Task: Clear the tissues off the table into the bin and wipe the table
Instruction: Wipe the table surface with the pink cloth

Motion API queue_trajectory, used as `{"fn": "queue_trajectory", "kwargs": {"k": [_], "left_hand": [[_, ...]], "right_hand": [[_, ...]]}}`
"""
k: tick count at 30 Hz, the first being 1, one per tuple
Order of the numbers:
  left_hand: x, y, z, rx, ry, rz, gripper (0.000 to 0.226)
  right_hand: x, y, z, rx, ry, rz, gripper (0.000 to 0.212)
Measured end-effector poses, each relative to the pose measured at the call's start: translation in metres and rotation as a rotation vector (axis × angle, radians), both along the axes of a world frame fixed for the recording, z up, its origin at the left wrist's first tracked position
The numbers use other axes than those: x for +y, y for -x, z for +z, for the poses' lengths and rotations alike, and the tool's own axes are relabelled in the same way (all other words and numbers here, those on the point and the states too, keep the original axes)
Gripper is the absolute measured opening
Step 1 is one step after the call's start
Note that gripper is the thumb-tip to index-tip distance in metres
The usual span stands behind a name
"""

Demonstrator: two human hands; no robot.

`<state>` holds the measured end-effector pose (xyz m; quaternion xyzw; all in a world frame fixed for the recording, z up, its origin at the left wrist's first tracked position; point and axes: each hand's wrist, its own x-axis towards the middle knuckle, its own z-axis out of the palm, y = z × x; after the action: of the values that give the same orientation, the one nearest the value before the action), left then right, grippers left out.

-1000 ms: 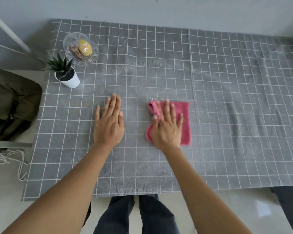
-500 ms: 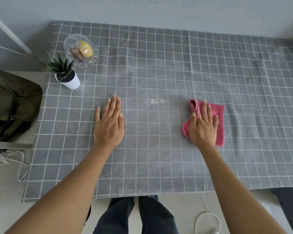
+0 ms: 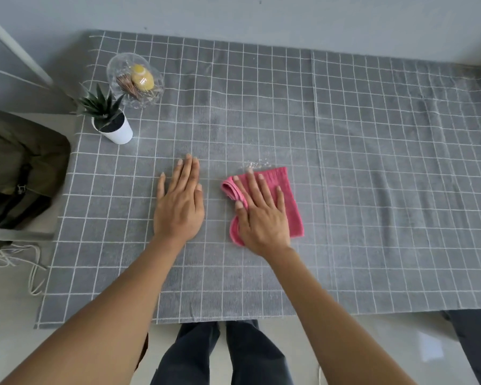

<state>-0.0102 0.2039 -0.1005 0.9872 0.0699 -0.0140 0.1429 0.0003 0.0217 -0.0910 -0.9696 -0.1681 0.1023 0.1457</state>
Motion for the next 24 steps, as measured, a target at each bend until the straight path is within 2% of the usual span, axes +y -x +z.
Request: {"fn": "queue_trajectory", "kwargs": {"k": [3,6,8,11,17,24], "left_hand": [[0.001,0.0,0.001,0.014,0.006,-0.001,0.056],[0.001,0.0,0.002,0.027,0.013,-0.002,0.056],[0.002,0.0,0.003,0.033,0.017,-0.001,0.057],[0.004,-0.003,0.004,0.047,0.046,-0.008,0.057],[0.023,-0.033,0.006,0.022,0.102,0.018,0.052],[0.05,-0.06,-0.001,0.006,0.014,0.02,0.052]], "right_hand": [[-0.034,-0.015,-0.002,-0.013,0.048,-0.015,0.05],[-0.072,-0.033,-0.001,0.02,0.083,-0.233,0.059],[-0.086,-0.039,0.0,0.034,0.069,-0.359,0.054],[-0.084,-0.041,0.0,0.03,0.043,-0.432,0.046],[-0.078,-0.042,-0.003,0.021,0.037,-0.497,0.045],[-0.053,-0.053,-0.005,0.034,0.053,-0.589,0.05]]}}
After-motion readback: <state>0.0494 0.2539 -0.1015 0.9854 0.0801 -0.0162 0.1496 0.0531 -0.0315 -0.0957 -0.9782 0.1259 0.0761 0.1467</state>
